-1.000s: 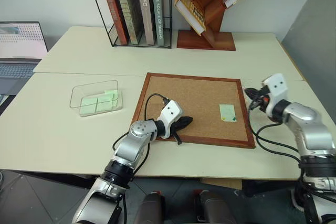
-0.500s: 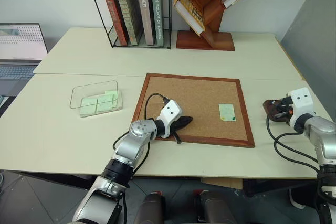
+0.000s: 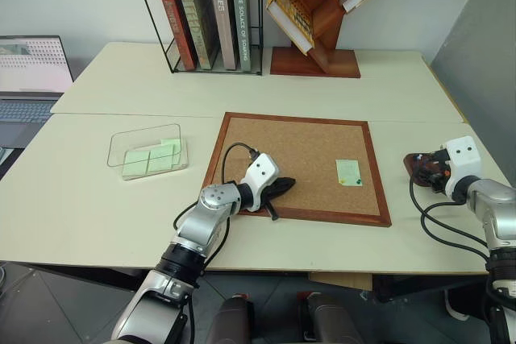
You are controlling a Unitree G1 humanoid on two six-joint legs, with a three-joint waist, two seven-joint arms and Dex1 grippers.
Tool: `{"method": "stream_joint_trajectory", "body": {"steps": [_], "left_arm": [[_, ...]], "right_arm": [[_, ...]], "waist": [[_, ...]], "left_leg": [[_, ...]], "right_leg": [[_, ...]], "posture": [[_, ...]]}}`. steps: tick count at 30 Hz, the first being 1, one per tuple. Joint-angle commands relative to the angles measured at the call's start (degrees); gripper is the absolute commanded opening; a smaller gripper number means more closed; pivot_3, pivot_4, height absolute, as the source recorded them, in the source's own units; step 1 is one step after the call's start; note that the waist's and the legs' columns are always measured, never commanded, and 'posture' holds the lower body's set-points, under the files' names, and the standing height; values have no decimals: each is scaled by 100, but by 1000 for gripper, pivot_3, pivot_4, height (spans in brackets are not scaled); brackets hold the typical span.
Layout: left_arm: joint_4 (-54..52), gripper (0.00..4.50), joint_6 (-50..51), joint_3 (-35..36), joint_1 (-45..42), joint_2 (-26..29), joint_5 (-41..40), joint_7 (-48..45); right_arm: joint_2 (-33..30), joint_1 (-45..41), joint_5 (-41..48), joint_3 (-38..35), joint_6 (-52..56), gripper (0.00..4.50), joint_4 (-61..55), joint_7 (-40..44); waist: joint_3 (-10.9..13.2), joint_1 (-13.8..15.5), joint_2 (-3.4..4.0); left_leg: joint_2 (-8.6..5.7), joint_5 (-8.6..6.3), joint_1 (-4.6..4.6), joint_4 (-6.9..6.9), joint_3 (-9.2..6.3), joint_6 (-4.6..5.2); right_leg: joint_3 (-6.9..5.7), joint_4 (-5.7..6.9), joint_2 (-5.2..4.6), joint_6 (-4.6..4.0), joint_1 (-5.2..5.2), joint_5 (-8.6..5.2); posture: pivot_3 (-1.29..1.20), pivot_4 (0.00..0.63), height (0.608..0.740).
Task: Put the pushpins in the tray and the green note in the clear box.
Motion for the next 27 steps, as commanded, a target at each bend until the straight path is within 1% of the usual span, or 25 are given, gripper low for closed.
{"method": "stream_joint_trajectory", "body": {"steps": [1,4,7,14,16,19,27], "left_arm": [[101,0,-2,14,6,23,121,43],[114,0,-2,19,-9,26,118,38],[122,0,-6,18,-5,26,118,35],[154,0,-17,15,-23,26,124,28],[163,0,-23,18,-33,30,125,27],[163,0,-21,21,-36,32,130,32],[165,0,-20,18,-42,66,141,-10]], "right_arm": [[-62,-92,147,-339,-66,3032,-129,-86],[26,-134,413,-584,-103,3032,-250,-55],[140,-38,750,-699,-234,3032,-609,248],[286,793,1071,-103,-609,3032,-1815,1196],[441,917,1152,45,-576,3032,-2035,1220],[578,1105,1029,365,-674,3032,-2206,1250],[813,1189,862,704,-897,3032,-2100,1159]], "waist": [[0,0,0],[0,0,0],[0,-1,0],[-1,3,2],[-1,4,1],[-2,-4,3],[-2,0,3]], "left_leg": [[0,0,0,0,0,0],[0,0,0,0,0,0],[0,0,0,0,0,0],[5,0,-2,-1,-10,0],[4,0,-1,-1,-11,0],[3,0,1,1,-5,0],[3,0,0,2,-7,0]], "right_leg": [[0,0,0,0,0,0],[-1,0,0,0,0,0],[0,1,1,0,0,0],[-1,-3,7,1,0,0],[-2,-2,5,1,1,0],[-2,-1,5,3,1,1],[-4,-4,5,3,1,2]], "posture": [[0,150,740],[0,150,740],[0,150,740],[0,150,740],[0,150,740],[0,150,740],[0,150,740]]}}
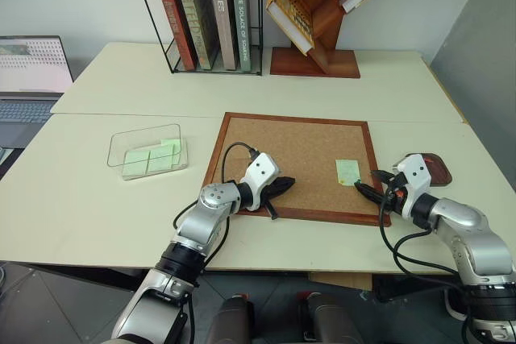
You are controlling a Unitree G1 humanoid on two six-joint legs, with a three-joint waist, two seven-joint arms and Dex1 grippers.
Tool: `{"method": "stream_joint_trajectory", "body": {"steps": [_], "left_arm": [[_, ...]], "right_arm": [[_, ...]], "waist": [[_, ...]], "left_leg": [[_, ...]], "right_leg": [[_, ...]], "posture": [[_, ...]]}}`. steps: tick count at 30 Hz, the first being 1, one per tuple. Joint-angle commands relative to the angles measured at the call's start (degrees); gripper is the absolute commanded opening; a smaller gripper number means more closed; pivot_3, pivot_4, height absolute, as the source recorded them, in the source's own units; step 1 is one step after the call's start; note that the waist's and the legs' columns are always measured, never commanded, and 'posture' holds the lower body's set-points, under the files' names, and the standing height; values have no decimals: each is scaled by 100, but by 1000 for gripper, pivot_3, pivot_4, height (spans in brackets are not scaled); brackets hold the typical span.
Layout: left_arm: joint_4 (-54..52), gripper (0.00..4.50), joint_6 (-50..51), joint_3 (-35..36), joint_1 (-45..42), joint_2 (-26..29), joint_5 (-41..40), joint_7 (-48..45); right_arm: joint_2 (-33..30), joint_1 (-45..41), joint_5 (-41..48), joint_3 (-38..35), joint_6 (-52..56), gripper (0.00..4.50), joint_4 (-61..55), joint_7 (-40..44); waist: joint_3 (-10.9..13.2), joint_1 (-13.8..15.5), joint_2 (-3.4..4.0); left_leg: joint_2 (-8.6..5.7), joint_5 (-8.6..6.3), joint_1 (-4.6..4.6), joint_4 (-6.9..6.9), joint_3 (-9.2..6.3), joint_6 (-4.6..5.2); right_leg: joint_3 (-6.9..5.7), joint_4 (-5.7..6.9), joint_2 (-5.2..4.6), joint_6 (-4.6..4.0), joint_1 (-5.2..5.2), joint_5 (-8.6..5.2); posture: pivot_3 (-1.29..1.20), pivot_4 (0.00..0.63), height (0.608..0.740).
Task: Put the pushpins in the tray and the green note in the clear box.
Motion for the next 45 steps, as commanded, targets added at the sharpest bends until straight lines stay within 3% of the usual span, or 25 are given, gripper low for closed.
{"method": "stream_joint_trajectory", "body": {"steps": [1,4,5,18,36,45], "left_arm": [[97,0,20,11,-8,61,120,0],[99,0,22,5,-23,60,120,-10],[99,0,22,4,-24,60,121,-10],[55,0,22,2,19,81,135,-5],[94,0,-21,-39,30,60,189,-20],[98,0,-46,-61,51,67,217,-32]], "right_arm": [[84,-74,-108,35,-233,3032,-25,-122],[164,-178,-204,44,-332,3032,153,-252],[177,-192,-227,45,-353,2668,186,-266],[190,-83,-197,96,-349,10,145,-228],[81,-182,587,-464,-106,10,-687,-135],[-156,-224,420,-1072,261,10,-43,-700]], "waist": [[0,-1,0],[0,-2,0],[0,-1,0],[0,-1,0],[0,0,0],[0,2,0]], "left_leg": [[0,0,0,0,0,0],[1,0,1,0,-1,0],[1,0,1,0,-2,0],[1,0,0,0,-1,0],[1,0,-1,-1,-4,0],[0,0,-1,-2,-1,0]], "right_leg": [[0,0,0,0,0,0],[0,1,0,0,0,0],[0,2,0,0,0,0],[0,1,0,-1,0,0],[0,0,0,0,-1,0],[0,-1,-3,-1,-1,0]], "posture": [[0,150,740],[0,150,740],[0,150,740],[0,150,740],[0,150,740],[0,150,740]]}}
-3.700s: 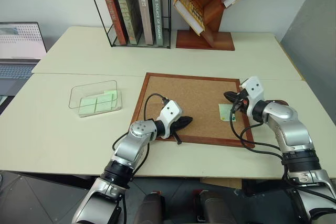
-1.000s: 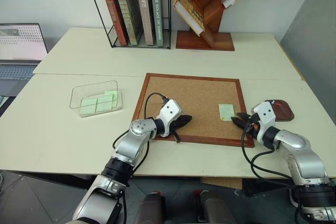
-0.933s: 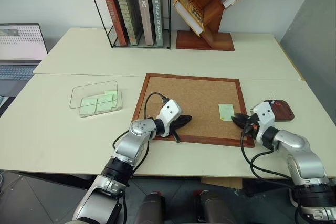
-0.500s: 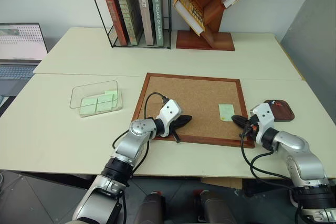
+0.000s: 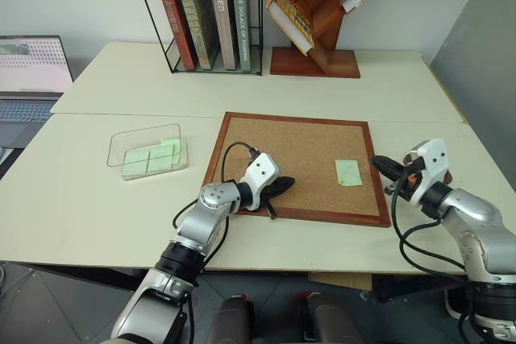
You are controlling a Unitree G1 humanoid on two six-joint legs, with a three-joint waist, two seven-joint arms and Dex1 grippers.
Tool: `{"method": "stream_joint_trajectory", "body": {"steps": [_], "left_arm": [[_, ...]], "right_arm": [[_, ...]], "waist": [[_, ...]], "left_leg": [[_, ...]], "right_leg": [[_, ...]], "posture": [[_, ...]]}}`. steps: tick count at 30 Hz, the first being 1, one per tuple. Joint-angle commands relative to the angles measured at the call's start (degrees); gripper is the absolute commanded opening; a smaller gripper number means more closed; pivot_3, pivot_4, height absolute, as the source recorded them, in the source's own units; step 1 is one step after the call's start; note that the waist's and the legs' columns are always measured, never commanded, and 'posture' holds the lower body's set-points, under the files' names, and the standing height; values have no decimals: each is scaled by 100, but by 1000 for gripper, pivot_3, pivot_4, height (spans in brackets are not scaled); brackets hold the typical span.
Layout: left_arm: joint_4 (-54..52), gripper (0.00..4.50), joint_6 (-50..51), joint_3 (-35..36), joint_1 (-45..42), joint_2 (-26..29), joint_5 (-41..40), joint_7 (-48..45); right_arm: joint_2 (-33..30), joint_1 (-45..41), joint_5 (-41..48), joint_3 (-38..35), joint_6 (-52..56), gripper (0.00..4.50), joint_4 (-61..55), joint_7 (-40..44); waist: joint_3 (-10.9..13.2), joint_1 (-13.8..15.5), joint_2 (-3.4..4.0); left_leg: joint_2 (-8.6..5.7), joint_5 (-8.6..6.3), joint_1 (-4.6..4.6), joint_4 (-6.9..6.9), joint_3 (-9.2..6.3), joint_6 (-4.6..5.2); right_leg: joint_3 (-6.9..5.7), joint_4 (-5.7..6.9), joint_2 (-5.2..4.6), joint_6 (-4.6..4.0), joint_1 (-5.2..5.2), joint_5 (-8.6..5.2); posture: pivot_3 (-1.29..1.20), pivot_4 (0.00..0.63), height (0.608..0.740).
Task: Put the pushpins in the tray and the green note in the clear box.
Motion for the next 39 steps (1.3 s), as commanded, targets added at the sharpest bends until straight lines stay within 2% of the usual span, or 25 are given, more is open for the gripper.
{"method": "stream_joint_trajectory", "body": {"steps": [1,9,19,20,21,25,26,28,36,39], "left_arm": [[89,0,17,-53,67,45,135,-15],[44,0,8,-89,121,38,170,-7],[35,0,6,-84,143,38,207,5],[36,0,5,-83,145,37,207,5],[37,0,5,-82,146,36,208,4],[21,0,7,-93,164,24,219,15],[19,0,7,-92,167,25,220,16],[14,0,6,-91,175,29,222,16],[-2,0,14,-95,195,20,225,23],[12,0,11,-96,186,9,223,22]], "right_arm": [[-219,-66,-152,-384,164,10,403,-392],[-293,-344,-543,-583,299,10,1316,-1168],[-316,-752,-802,-594,355,10,2015,-1613],[-319,-774,-814,-591,369,449,2046,-1635],[-322,-784,-818,-589,373,536,2062,-1643],[-321,-809,-803,-619,373,1353,2090,-1695],[-312,-816,-798,-633,351,1680,2088,-1714],[-280,-838,-750,-691,323,1973,2063,-1754],[-60,-855,-236,-1044,-110,3894,1595,-1439],[-67,-660,-69,-836,-144,3894,1140,-972]], "waist": [[0,2,0],[-1,-4,1],[-1,-2,2],[-1,-2,2],[-1,-2,2],[-2,-3,4],[-3,-3,4],[-3,-4,5],[-3,-5,5],[-3,-5,6]], "left_leg": [[0,0,0,0,0,0],[1,0,1,0,3,0],[-1,0,0,-2,6,1],[-1,0,0,-2,6,0],[-1,0,0,-2,6,1],[-1,0,0,-2,6,1],[-1,0,0,-2,7,1],[0,0,0,-2,7,1],[0,0,0,-2,6,1],[0,0,0,-3,6,1]], "right_leg": [[1,0,0,0,0,0],[3,1,0,0,0,0],[4,-2,2,0,0,0],[3,-2,2,0,0,0],[4,-2,2,0,0,0],[5,-2,2,0,0,0],[5,-1,2,0,0,0],[6,-1,2,1,0,0],[5,-1,4,1,0,0],[4,-2,4,1,0,0]], "posture": [[0,150,740],[0,150,740],[0,150,740],[0,150,740],[0,150,740],[0,150,740],[0,150,740],[0,150,740],[0,150,740],[0,150,740]]}}
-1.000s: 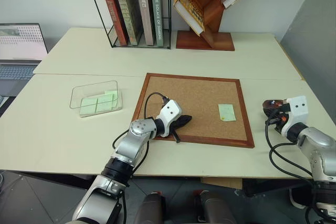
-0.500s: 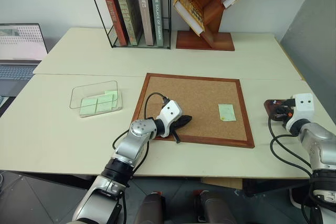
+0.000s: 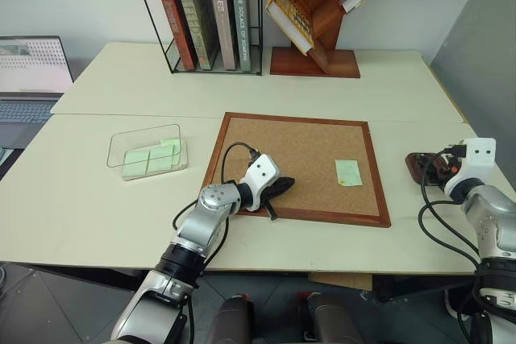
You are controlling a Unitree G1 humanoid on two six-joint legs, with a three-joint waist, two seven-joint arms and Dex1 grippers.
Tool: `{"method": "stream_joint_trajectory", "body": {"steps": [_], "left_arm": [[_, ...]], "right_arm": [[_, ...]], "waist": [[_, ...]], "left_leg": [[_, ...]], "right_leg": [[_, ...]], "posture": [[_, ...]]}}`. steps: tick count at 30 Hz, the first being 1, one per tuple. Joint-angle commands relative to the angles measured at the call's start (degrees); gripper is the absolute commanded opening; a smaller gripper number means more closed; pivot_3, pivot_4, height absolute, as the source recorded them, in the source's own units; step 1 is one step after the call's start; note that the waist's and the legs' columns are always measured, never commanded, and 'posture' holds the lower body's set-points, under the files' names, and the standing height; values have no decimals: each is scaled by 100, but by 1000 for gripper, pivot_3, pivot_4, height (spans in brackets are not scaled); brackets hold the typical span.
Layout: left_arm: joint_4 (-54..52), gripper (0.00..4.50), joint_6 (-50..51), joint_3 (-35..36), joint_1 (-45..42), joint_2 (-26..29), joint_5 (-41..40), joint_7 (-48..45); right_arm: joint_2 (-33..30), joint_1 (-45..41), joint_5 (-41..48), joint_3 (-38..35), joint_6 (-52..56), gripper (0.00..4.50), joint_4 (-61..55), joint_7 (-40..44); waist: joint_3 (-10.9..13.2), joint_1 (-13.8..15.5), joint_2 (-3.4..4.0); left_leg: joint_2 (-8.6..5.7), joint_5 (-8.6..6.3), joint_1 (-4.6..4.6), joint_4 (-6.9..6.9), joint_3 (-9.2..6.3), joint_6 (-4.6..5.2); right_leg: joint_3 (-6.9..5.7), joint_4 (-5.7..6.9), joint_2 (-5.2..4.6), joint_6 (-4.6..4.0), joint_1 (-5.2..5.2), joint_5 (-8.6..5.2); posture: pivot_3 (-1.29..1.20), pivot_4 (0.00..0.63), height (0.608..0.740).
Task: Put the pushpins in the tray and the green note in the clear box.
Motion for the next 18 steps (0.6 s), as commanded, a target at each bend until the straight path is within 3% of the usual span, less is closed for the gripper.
{"method": "stream_joint_trajectory", "body": {"steps": [1,8,18], "left_arm": [[81,0,43,-86,114,17,122,-5],[118,0,28,-85,78,0,127,-5],[104,0,38,-91,82,-7,146,19]], "right_arm": [[-52,246,276,192,-185,3894,-863,642],[-96,814,-38,1204,-628,3894,-1719,1496],[118,785,-356,1954,-800,3894,-1597,1630]], "waist": [[0,3,0],[0,2,0],[0,6,-1]], "left_leg": [[0,0,0,0,-1,0],[1,0,0,0,-3,0],[0,0,0,0,-5,0]], "right_leg": [[0,0,0,0,0,0],[-2,-2,0,0,0,0],[-5,-4,-2,-1,0,-1]], "posture": [[0,150,740],[0,150,740],[0,150,740]]}}
